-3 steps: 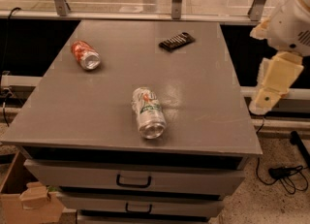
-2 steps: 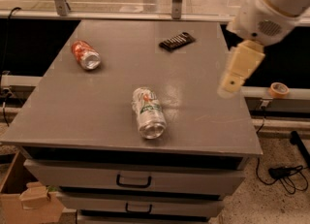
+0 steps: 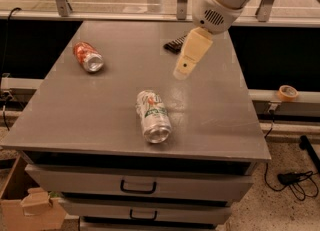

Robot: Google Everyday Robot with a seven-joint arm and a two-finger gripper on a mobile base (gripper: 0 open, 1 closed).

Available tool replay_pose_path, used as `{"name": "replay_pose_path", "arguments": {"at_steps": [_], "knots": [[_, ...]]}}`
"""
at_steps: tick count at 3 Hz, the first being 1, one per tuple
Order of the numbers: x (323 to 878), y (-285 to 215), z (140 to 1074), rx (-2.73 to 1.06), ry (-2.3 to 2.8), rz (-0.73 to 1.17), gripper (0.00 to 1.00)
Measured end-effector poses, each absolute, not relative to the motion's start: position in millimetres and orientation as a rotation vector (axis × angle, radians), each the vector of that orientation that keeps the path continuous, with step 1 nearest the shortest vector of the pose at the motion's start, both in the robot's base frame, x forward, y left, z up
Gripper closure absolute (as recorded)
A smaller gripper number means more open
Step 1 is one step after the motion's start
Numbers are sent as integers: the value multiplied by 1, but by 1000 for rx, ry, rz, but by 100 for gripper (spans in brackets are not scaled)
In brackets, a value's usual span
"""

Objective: Place coke can upright

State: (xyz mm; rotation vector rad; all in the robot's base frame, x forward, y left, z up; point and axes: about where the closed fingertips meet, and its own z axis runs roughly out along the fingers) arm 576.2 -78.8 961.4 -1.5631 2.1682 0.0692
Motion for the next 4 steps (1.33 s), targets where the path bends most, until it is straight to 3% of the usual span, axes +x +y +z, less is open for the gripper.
{"name": "replay_pose_path", "arguments": {"at_steps": [3, 4], "knots": [[716, 36, 896, -1375, 2206, 377, 0], [734, 86, 893, -1317, 2202, 463, 0]]}}
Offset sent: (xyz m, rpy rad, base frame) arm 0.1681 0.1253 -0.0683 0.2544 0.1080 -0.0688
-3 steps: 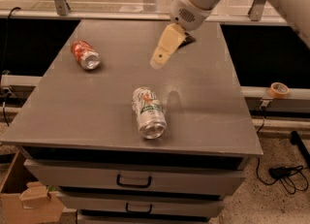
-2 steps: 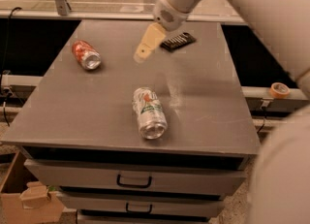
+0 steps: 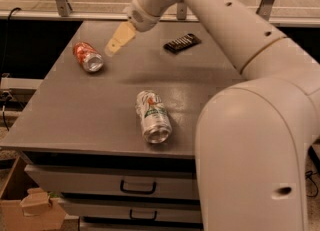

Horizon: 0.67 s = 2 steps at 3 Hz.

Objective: Place coke can upright

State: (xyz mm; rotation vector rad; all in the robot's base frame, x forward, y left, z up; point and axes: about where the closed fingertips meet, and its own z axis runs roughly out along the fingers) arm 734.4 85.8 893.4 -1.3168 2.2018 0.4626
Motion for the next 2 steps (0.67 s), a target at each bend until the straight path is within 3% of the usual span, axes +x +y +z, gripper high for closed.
{"name": "replay_pose_path", "arguments": {"at_steps": [2], "knots": [[752, 158, 881, -1167, 2275, 475, 0]]}}
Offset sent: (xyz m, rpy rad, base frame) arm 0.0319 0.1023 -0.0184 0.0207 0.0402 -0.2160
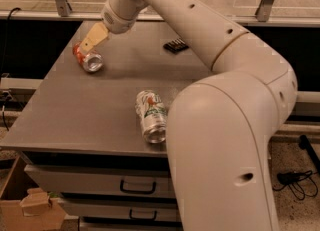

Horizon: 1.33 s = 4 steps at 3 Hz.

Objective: Place coke can upright

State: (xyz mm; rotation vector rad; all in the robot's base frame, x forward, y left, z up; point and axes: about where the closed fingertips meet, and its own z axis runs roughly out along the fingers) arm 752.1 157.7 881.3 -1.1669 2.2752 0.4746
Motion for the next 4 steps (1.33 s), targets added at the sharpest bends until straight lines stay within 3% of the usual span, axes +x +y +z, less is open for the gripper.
{"name": "replay_pose_path", "arguments": {"at_steps": [3, 4], "knots": [[753, 216, 844, -1086, 2476, 374, 0], [743, 229, 833, -1121, 2524, 318, 18]]}}
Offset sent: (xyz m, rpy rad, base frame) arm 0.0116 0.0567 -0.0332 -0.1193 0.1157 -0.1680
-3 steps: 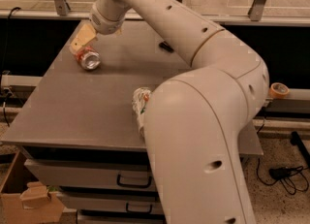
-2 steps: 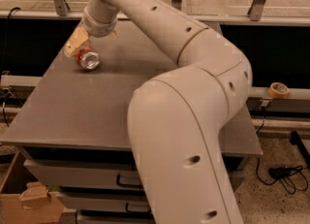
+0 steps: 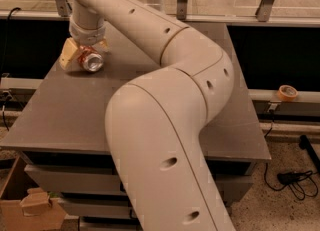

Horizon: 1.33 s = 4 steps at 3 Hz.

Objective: Place coke can upright

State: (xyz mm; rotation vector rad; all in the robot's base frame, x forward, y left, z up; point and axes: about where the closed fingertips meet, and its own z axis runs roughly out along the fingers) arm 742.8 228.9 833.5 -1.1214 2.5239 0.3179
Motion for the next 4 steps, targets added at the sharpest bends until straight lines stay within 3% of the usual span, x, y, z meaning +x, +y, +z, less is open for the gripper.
{"name": "replay_pose_path", "arguments": {"at_steps": [3, 4], "knots": [[735, 237, 832, -1155, 2549, 228, 87], [737, 213, 870, -1138, 2427, 262, 100]]}}
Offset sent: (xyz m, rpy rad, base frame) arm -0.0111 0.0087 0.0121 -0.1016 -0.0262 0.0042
